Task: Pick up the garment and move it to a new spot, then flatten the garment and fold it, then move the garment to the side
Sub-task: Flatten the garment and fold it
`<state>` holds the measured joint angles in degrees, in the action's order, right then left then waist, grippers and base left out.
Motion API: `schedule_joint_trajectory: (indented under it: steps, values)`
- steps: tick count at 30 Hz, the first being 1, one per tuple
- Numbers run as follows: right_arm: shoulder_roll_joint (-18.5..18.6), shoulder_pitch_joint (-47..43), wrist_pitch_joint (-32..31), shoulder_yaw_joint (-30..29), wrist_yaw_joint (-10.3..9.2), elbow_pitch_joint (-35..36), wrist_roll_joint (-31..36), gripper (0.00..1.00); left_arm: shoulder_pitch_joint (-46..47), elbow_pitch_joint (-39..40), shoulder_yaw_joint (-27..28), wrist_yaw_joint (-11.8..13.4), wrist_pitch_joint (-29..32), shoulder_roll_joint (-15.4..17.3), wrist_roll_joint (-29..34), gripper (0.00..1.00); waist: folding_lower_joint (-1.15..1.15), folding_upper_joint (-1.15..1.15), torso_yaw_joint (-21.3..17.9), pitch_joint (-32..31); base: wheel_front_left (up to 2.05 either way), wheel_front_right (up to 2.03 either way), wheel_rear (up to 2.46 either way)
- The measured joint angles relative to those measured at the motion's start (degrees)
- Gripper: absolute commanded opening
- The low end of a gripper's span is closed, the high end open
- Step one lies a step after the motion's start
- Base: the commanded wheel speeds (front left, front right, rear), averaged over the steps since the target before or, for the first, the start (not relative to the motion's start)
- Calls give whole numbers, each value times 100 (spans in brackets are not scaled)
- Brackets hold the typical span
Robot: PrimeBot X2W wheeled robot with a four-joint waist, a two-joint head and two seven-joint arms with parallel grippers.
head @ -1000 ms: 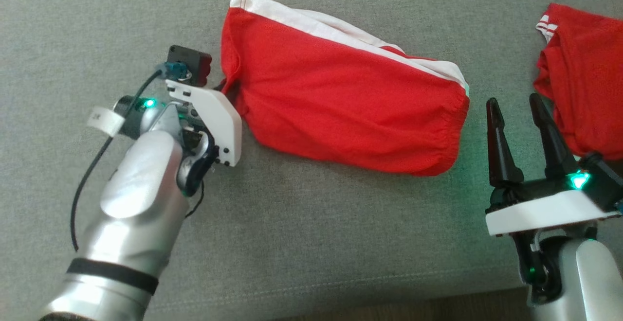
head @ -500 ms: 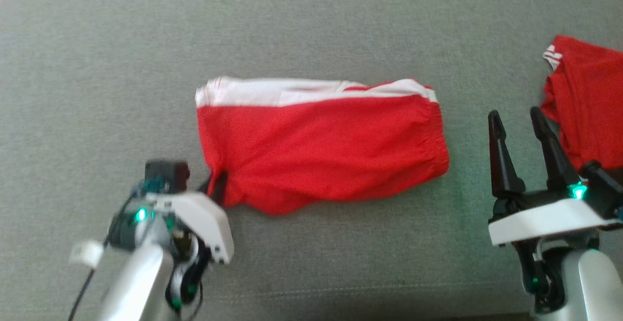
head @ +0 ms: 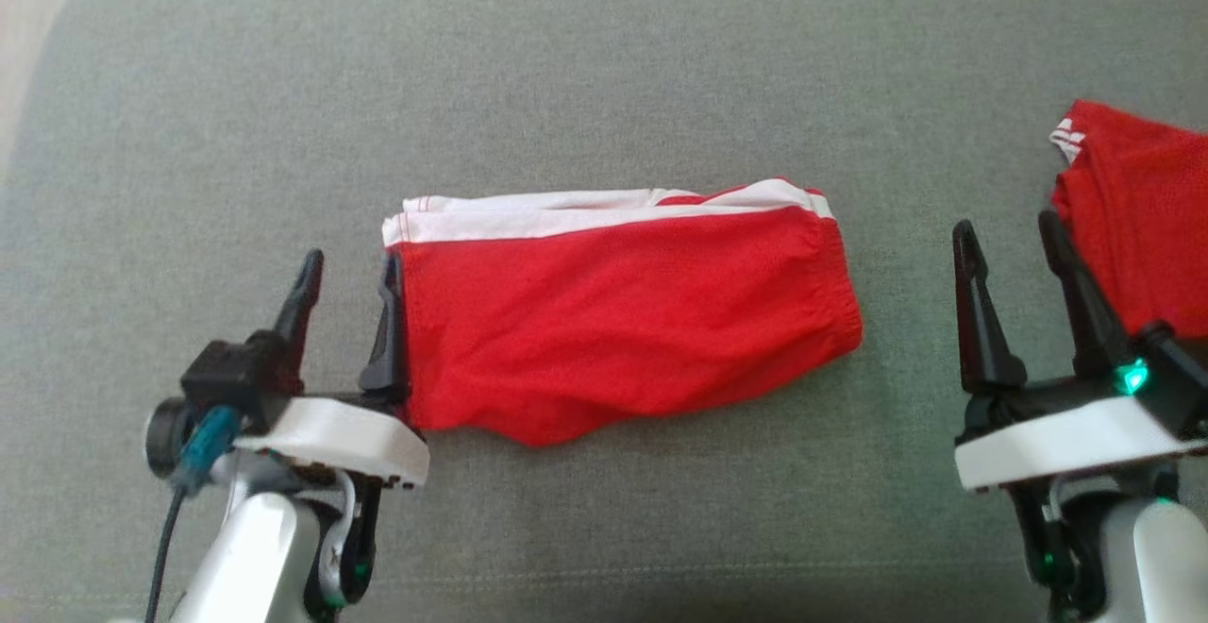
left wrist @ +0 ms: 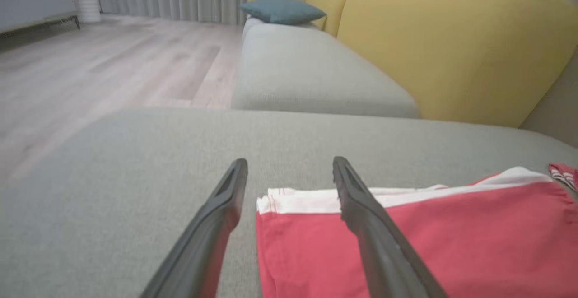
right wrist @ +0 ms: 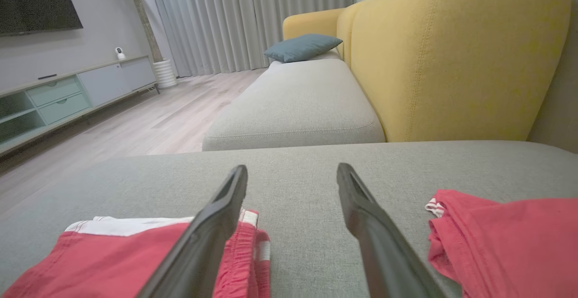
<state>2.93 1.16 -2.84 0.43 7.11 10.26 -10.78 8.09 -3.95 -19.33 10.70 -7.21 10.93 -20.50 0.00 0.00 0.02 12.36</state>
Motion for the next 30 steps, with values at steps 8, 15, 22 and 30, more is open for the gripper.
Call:
schedule_joint_trajectory:
  steps: [8,15,22,30]
  values:
    - [7,-333,-210,-43,0,118,129,100,-225,386,7,146,-505,177,371,100,0,0,19,-253,0,0,0]
    - [7,-441,-299,-60,0,149,129,100,-357,492,0,199,-492,248,378,100,0,0,15,-327,0,0,0]
    - [9,-441,-391,-97,0,170,129,100,-355,577,-40,199,-447,266,379,100,0,0,54,-311,0,0,0]
    - [180,-333,-792,188,0,-379,37,100,-232,610,-187,183,-441,263,431,100,0,0,285,-76,0,0,0]
